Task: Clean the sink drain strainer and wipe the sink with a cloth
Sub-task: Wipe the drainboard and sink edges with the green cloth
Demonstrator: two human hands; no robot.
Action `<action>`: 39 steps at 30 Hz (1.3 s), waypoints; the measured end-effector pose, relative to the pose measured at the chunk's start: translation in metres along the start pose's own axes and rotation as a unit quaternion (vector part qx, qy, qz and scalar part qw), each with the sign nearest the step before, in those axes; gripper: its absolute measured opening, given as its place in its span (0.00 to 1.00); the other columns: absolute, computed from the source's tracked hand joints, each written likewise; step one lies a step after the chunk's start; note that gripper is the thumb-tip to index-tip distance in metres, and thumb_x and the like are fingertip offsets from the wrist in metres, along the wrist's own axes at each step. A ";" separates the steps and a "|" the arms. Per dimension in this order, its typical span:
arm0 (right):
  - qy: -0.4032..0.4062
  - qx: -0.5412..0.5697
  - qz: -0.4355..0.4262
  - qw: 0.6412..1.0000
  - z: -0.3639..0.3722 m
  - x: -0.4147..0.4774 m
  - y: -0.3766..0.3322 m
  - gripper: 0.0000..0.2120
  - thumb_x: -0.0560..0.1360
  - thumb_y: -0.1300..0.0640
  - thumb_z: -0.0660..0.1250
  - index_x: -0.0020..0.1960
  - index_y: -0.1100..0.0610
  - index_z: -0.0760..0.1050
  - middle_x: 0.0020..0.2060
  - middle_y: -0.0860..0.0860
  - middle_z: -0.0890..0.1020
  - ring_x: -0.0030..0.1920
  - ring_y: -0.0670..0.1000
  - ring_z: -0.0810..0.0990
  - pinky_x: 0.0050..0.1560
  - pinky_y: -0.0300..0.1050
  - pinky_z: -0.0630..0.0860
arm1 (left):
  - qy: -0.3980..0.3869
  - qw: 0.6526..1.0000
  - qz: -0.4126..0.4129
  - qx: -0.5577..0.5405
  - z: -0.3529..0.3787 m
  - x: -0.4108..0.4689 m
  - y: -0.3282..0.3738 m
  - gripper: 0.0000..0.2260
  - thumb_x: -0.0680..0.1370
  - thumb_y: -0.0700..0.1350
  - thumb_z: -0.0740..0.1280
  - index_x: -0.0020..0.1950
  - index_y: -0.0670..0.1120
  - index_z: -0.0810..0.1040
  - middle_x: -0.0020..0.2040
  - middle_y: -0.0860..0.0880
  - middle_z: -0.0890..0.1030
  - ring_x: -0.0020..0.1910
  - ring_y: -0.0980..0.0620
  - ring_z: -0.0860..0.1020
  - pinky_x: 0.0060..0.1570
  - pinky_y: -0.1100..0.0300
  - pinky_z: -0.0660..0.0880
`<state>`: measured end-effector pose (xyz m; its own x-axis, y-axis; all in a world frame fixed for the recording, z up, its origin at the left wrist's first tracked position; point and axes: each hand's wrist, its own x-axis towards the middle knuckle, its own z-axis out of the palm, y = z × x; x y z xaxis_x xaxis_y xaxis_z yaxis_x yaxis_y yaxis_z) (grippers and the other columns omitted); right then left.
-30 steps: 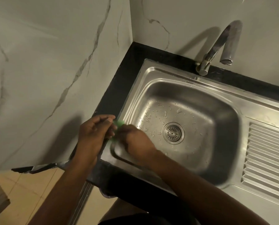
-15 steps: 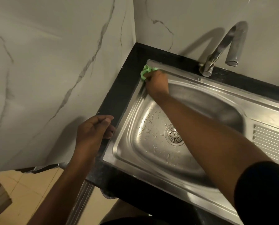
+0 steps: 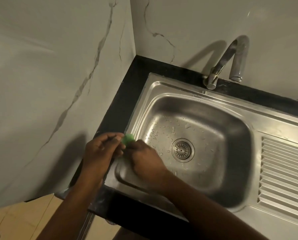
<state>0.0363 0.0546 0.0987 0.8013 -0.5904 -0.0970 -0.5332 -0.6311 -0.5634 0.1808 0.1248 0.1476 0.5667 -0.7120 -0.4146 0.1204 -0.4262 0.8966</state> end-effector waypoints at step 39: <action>0.368 -0.007 0.379 0.849 -0.105 0.015 0.194 0.32 0.71 0.75 0.61 0.74 0.60 0.76 0.75 0.57 0.74 0.75 0.60 0.68 0.77 0.54 0.67 | -0.119 0.993 -0.006 0.016 0.032 -0.003 -0.004 0.10 0.82 0.41 0.69 0.50 0.53 0.89 0.43 0.46 0.88 0.43 0.47 0.87 0.49 0.54 0.84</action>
<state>-0.0837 -0.1299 0.0739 -0.1578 -0.9808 0.1144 -0.8279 0.0683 -0.5567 0.1525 0.1110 0.1401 0.3559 -0.8173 -0.4531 0.0971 -0.4499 0.8878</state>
